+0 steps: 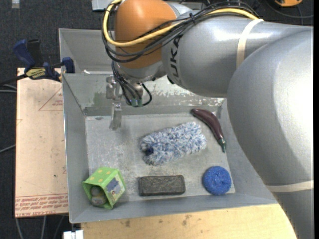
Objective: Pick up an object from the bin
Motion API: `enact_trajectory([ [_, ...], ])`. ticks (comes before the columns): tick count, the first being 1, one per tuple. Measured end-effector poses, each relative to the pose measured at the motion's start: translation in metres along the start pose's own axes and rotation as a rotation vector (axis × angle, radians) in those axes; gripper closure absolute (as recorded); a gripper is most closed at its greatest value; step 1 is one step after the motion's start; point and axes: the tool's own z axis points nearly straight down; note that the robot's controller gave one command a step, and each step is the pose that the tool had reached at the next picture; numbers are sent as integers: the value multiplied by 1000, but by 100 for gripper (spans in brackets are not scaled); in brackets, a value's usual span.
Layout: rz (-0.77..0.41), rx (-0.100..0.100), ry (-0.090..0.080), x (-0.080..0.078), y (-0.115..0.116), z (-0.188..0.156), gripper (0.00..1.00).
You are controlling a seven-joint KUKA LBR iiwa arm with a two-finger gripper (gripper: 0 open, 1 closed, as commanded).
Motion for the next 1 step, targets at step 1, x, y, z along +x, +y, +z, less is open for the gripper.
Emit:
enact_trajectory([
  [1, -86, -1, -3, 11, -24, 37, 0],
])
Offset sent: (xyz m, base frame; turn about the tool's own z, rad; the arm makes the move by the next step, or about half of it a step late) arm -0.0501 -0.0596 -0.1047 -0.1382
